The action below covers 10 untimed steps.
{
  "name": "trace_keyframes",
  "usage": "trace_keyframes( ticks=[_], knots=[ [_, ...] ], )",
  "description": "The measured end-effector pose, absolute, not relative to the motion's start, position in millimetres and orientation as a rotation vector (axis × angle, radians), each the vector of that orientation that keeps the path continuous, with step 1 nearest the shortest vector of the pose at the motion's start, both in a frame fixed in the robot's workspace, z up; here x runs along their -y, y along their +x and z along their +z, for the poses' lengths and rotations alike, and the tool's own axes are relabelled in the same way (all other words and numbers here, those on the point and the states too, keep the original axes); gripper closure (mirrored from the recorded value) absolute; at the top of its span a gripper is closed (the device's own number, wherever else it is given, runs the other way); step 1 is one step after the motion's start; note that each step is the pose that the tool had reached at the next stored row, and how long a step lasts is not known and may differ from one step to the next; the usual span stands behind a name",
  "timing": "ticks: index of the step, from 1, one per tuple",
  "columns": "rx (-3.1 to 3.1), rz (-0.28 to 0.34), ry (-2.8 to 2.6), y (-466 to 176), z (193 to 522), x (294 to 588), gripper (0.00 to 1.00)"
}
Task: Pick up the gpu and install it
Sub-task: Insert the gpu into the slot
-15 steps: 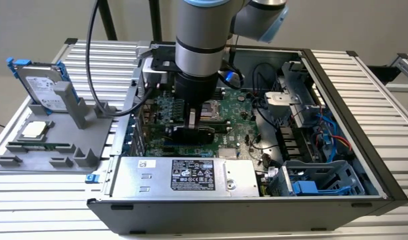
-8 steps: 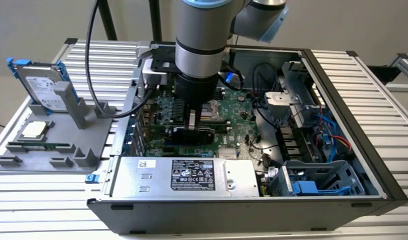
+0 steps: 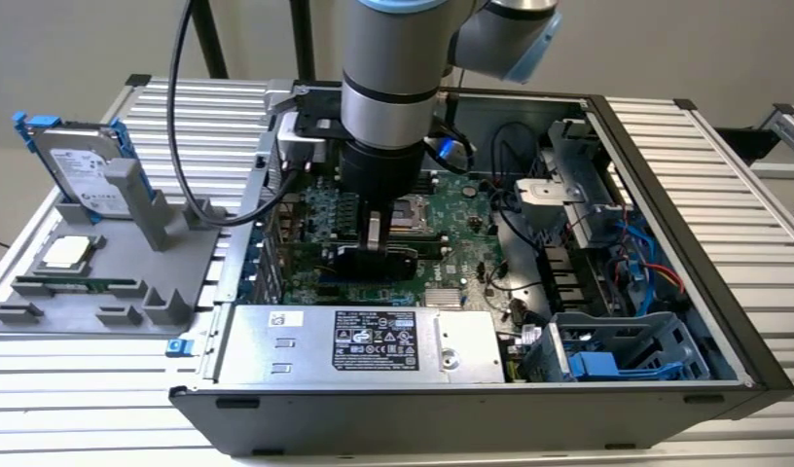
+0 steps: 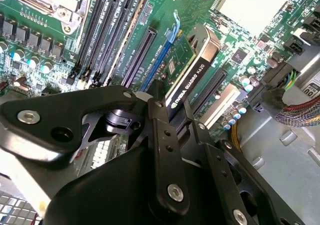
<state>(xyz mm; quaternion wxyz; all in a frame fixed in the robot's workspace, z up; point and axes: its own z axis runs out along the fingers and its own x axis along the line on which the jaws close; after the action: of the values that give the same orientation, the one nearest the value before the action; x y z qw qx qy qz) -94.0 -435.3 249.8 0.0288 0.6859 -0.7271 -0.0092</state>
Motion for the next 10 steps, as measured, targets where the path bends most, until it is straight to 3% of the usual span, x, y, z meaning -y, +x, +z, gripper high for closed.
trace_keyframes(
  ticks=[10],
  knots=[
    [2.242, -0.028, 2.115, -95.9, 240.7, 435.0, 1.00]
  ],
)
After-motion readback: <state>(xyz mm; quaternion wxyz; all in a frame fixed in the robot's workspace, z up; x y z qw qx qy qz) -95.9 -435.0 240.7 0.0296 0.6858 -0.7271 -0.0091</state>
